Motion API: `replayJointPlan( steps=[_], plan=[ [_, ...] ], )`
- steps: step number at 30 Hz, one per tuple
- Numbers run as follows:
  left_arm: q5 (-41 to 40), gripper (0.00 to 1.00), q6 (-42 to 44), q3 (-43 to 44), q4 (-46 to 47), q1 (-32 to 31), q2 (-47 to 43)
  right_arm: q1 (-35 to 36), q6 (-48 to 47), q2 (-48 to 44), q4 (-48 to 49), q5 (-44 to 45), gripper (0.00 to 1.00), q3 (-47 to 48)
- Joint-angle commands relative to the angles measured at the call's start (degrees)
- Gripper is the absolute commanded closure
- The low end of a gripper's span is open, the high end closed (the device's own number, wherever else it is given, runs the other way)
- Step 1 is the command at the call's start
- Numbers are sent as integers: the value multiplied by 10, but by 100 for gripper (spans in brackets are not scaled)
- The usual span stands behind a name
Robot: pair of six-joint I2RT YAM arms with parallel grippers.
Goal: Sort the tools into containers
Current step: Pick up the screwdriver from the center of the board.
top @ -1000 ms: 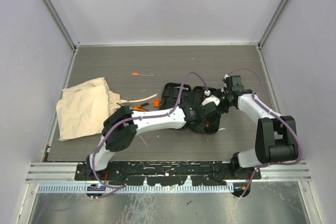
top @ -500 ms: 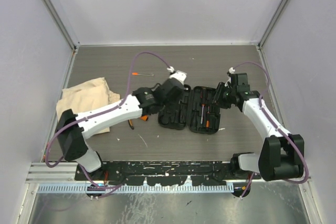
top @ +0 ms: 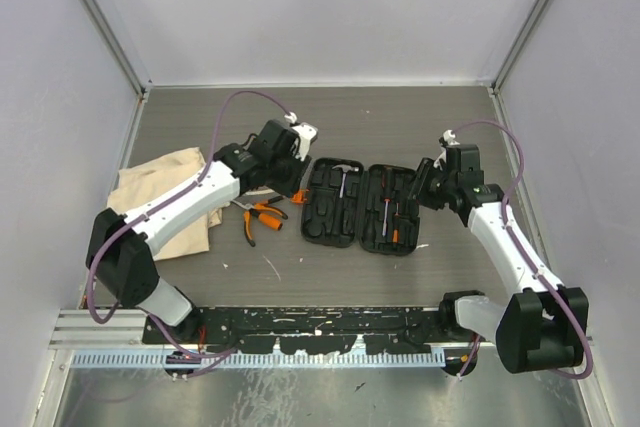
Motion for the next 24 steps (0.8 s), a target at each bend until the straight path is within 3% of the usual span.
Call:
replayJointPlan(
  steps=[1, 7, 10, 24],
  plan=[
    [60, 64, 60, 6, -5, 45, 19, 3, -5, -19, 7, 2, 61, -12],
    [84, 65, 87, 22, -10, 67, 78, 3, -15, -18, 2, -8, 61, -12],
    [103, 60, 108, 35, -20, 82, 110, 3, -16, -18, 2, -15, 61, -13],
    [76, 61, 154, 94, -30, 117, 220, 3, -23, -6, 19, -36, 61, -31]
  ],
)
